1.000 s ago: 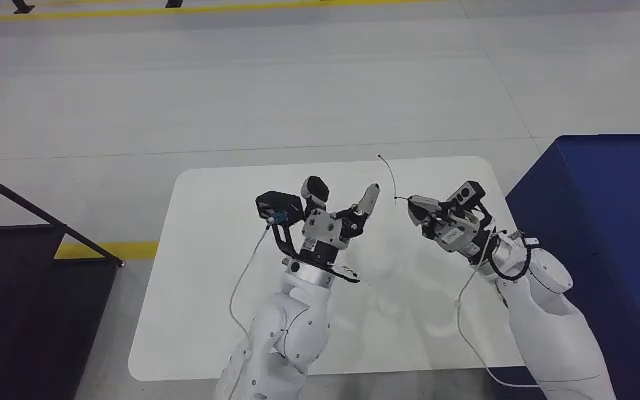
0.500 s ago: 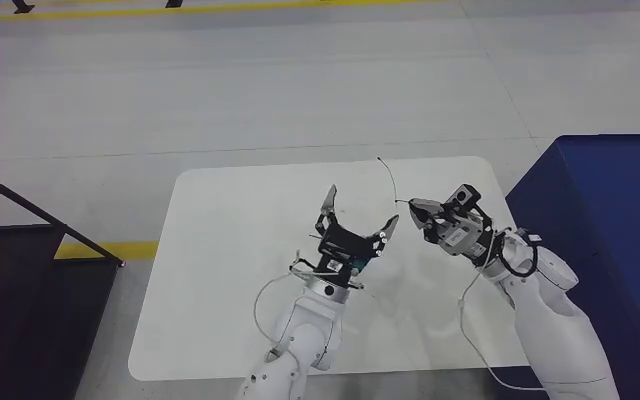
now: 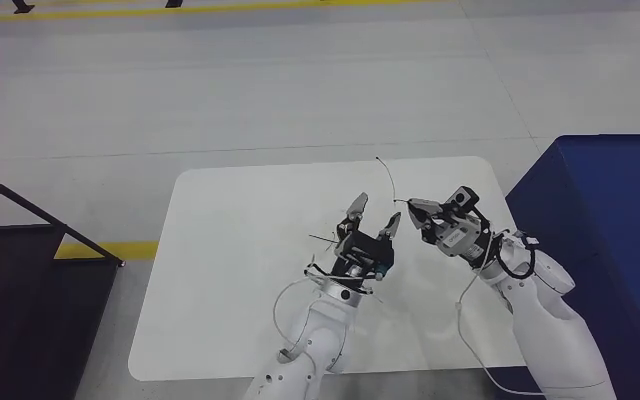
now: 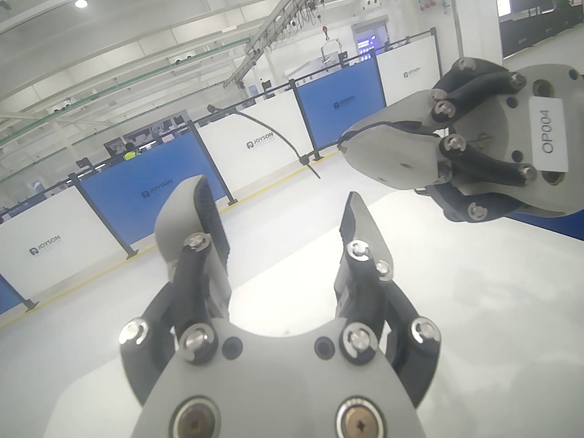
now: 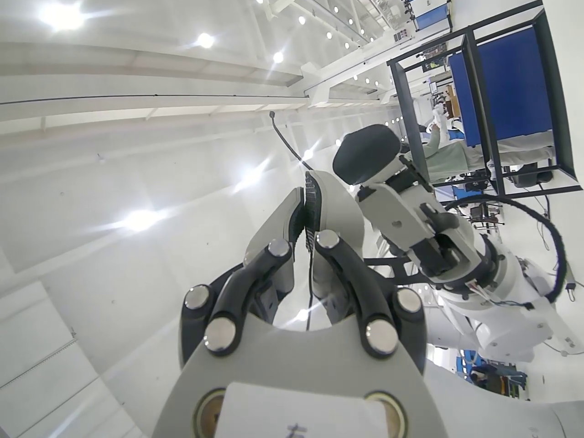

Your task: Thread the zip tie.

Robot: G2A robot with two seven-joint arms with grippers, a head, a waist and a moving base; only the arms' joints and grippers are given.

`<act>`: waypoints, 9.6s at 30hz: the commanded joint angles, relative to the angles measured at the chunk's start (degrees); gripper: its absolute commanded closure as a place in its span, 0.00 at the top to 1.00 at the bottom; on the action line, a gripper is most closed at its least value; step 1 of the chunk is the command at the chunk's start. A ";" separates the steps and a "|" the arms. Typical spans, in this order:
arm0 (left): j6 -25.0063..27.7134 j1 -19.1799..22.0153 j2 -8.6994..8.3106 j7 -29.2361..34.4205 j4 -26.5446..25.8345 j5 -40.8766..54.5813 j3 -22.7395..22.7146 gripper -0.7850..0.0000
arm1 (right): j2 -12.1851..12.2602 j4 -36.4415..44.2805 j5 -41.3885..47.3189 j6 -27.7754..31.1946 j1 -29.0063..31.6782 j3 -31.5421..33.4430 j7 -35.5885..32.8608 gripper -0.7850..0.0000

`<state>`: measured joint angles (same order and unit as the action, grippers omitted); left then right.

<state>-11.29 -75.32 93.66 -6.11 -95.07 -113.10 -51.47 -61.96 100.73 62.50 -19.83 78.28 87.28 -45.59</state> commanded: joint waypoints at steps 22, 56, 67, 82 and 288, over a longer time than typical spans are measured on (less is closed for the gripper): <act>1.38 -0.09 0.04 -2.65 0.13 3.42 0.74 0.24 | 0.00 0.27 0.09 -0.36 -0.03 -0.10 0.42 0.00; 2.03 1.74 0.24 -2.41 0.00 4.07 1.75 0.00 | 0.00 0.27 0.09 -0.36 -0.03 -0.10 0.42 0.00; 2.12 1.52 0.18 -2.45 -0.27 3.80 1.82 0.42 | -0.10 1.15 0.24 0.19 0.54 -0.40 1.60 0.00; 1.65 0.72 0.02 -2.81 -0.47 3.34 1.75 0.25 | -0.15 1.91 0.50 0.65 1.30 -0.21 2.14 0.00; -0.83 -0.94 -1.87 1.30 0.44 -19.75 2.28 0.00 | 0.36 2.14 -3.98 3.47 1.30 4.87 0.30 0.22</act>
<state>-12.15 -76.24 91.77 -4.94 -94.60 -133.08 -49.21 -61.60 102.75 58.70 -16.36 79.51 92.15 -45.40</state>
